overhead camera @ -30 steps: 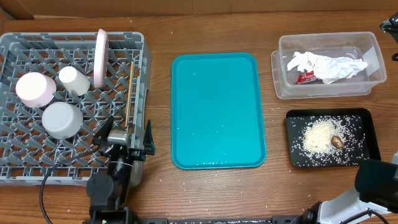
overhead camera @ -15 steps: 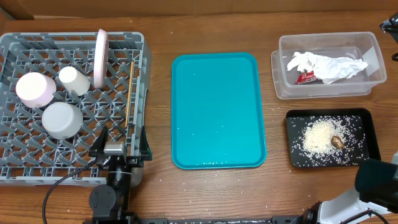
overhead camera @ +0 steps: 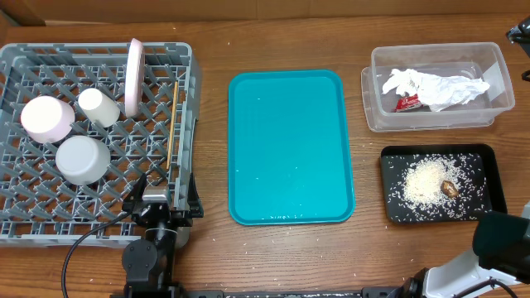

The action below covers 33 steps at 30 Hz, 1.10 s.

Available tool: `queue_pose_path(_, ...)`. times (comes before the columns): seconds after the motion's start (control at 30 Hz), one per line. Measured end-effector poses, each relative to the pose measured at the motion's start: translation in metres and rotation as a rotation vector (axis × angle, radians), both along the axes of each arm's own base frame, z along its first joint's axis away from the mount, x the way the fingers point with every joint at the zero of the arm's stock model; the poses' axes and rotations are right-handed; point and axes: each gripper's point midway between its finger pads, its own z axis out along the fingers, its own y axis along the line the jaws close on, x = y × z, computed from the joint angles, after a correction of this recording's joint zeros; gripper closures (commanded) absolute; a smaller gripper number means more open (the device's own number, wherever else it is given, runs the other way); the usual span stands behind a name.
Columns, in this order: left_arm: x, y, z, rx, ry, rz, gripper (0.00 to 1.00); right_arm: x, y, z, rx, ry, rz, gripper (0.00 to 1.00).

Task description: Sort waste into correct bins and load items into the dishwasher

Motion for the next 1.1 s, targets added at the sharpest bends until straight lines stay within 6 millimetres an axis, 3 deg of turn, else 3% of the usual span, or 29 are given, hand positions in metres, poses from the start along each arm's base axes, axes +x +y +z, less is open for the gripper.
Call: queue_pose_path(1.1, 0.0, 0.0, 0.0, 0.0, 0.0, 0.0, 0.0, -0.0062, -0.0018, -0.0035, -0.012, 0.032, -0.007, 0.0)
